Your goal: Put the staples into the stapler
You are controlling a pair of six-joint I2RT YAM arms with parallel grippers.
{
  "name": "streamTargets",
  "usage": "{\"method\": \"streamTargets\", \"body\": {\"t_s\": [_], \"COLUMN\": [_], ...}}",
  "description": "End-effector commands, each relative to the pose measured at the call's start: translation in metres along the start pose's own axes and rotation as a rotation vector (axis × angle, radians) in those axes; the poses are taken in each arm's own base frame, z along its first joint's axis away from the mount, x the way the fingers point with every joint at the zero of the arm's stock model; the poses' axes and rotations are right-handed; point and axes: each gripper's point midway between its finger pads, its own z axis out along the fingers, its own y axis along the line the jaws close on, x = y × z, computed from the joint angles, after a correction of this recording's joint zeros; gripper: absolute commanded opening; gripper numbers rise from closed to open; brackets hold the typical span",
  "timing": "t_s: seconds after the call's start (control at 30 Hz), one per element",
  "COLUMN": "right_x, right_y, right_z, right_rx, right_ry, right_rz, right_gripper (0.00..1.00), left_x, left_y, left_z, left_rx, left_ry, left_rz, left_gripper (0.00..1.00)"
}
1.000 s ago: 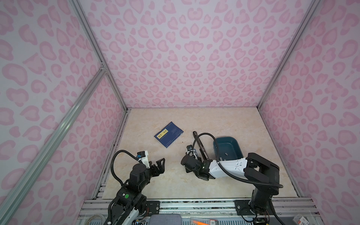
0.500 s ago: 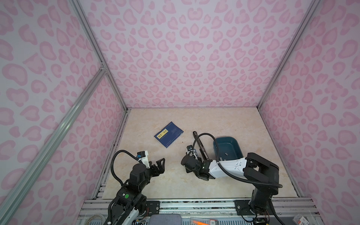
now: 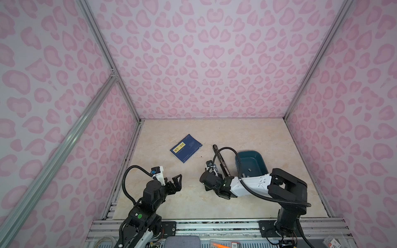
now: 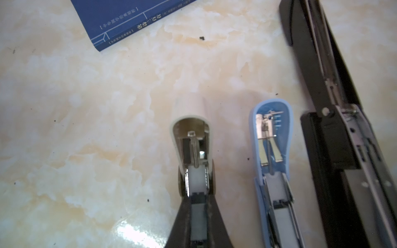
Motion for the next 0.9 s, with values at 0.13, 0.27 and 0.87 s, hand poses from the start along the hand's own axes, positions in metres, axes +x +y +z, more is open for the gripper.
{"method": "streamTargets", "body": {"t_s": [0.13,0.27,0.87], "right_x": [0.012,0.012,-0.010], "right_y": [-0.003,-0.003,-0.009], "right_z": [-0.002,-0.004,-0.014], "right_rx": [0.017,0.017,-0.002], "right_ry": [0.022,0.016,-0.047], "right_rz": [-0.011,-0.014,-0.001], "right_gripper": [0.17,0.24,0.30], "left_x": [-0.004,-0.004,-0.004], "left_y": [-0.003,-0.003,-0.003], "left_z": [0.000,0.001,0.001], "left_rx": [0.015,0.014,0.013], "left_ry": [-0.015,-0.015,-0.015], "left_rz": [-0.001,0.000,0.000], "left_gripper": [0.97,0.97,0.97]}}
